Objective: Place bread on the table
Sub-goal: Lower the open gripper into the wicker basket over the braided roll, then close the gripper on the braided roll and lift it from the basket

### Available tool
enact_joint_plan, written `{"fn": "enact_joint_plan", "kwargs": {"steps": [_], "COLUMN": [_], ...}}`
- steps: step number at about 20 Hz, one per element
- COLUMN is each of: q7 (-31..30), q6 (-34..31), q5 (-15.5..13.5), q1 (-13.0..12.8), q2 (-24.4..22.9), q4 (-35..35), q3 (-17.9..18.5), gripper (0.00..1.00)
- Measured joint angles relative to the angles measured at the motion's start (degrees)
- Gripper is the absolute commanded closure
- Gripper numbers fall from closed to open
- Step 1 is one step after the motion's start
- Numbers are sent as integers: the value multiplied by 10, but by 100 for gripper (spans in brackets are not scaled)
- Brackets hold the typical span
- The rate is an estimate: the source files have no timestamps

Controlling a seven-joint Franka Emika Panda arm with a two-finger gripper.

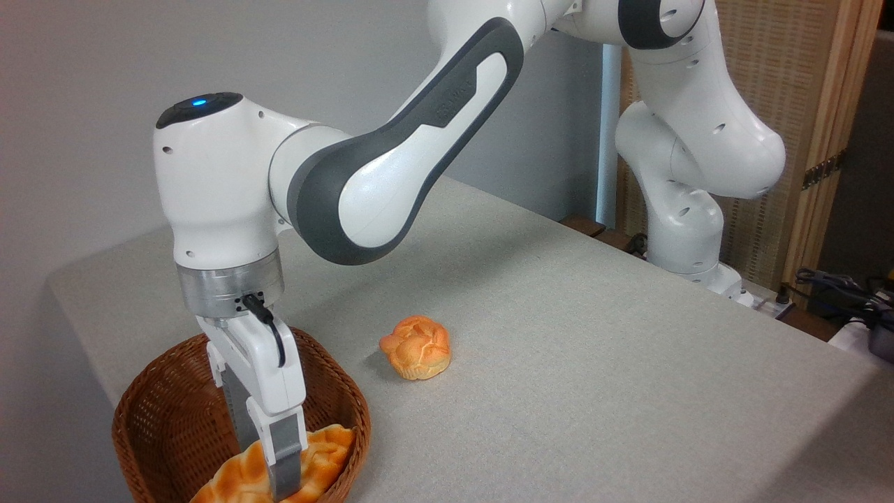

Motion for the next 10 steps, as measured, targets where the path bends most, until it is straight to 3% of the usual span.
{"fn": "enact_joint_plan", "kwargs": {"steps": [1,5,7,10], "q7": [0,0,0,0], "q6": [0,1,1,1], "q5": [1,1,1,1], "q1": [0,0,0,0], "q2": [0,1,2,2], "q4": [0,0,0,0], "q3": [0,0,0,0], "gripper": [24,60,69,72]}}
